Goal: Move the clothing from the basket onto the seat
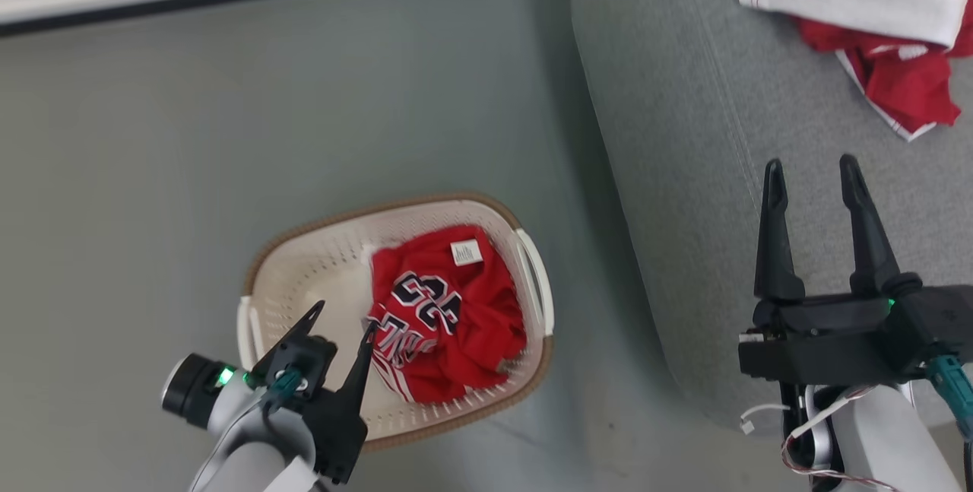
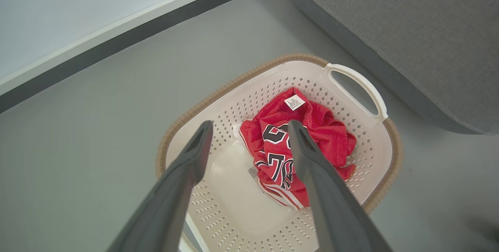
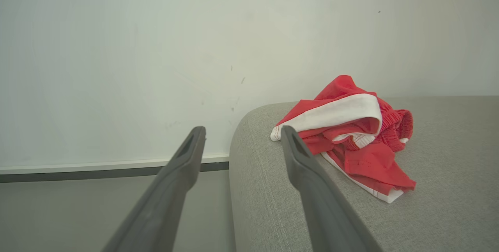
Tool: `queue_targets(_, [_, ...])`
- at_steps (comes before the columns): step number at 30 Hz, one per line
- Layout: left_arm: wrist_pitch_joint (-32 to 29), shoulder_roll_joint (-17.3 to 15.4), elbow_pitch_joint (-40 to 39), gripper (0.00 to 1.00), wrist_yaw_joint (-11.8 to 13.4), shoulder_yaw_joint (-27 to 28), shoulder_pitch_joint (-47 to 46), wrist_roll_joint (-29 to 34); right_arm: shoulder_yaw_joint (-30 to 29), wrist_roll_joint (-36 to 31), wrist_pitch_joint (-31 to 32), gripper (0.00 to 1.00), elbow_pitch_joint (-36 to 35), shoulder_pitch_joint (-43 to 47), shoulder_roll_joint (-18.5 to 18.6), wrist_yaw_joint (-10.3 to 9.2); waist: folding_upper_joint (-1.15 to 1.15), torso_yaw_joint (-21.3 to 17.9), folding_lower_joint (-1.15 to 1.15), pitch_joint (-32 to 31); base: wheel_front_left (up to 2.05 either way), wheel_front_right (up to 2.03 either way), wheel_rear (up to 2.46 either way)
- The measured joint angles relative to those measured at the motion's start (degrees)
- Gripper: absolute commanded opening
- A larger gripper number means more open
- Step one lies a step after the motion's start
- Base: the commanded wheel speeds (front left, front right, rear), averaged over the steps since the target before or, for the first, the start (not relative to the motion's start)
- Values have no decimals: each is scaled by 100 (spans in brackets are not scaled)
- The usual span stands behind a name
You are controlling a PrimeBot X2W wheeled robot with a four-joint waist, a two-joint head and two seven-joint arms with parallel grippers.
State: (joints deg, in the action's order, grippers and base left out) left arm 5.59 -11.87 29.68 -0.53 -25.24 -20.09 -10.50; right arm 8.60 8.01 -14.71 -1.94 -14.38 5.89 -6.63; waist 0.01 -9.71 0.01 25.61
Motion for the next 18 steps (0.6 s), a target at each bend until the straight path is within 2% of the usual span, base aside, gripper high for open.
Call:
queue_targets(7, [-151,134,413,100,-109,-177,-527,123,-12,-13,0,100,-222,-274,-52,-37,0,-224,-1,594,0,0,0])
queue_targets(18, [-388,8,1017,100,-160,-188,-1269,345,85,-113,-1,100,-727,-902,-134,-42,1,-511,-1,1549,0,0,0])
